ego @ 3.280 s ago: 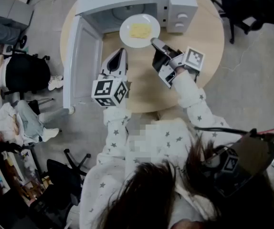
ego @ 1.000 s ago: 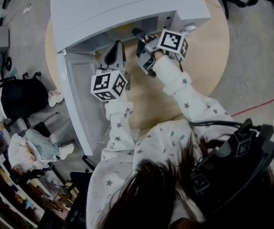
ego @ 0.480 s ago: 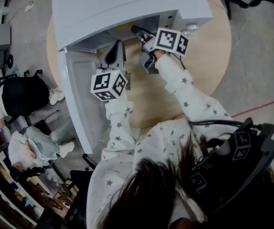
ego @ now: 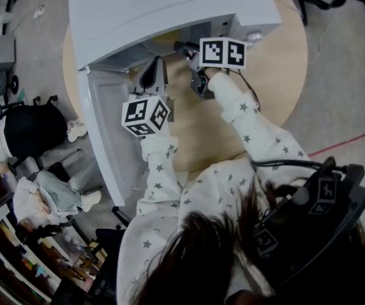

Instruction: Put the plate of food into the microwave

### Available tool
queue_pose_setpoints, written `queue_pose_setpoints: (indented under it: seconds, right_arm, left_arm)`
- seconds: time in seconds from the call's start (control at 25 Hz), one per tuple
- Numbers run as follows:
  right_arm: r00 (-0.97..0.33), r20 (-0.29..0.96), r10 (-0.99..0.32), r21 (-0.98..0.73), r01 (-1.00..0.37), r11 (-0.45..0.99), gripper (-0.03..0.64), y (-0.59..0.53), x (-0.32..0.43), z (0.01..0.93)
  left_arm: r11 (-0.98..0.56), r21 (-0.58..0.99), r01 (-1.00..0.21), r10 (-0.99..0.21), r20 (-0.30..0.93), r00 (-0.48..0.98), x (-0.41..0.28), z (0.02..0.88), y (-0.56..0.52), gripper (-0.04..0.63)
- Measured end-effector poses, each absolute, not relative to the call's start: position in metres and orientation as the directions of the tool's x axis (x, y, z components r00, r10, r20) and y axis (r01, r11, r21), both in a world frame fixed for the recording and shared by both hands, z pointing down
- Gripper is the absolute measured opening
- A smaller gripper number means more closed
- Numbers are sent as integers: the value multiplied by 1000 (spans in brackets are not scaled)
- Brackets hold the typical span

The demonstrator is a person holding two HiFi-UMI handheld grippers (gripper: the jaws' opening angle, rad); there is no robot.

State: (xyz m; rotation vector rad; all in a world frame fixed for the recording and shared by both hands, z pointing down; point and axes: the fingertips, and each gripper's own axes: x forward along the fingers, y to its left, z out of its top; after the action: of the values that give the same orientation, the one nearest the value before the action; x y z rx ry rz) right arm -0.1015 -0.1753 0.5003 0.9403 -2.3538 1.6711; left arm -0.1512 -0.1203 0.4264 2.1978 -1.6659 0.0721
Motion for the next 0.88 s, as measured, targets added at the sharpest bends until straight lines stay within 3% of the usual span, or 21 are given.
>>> queue_pose_setpoints:
  seconds: [0.64, 0.88]
  right_arm:
    - [-841, 417, -344, -860, -488, 150, 115, -156, -101, 511]
    - [-897, 318, -307, -912, -378, 161, 114, -146, -106, 496]
  left_arm:
    - [-219, 267, -938, -919, 266, 290, -152, 430, -119, 2]
    - [-221, 262, -939, -921, 261, 289, -152, 431, -119, 2]
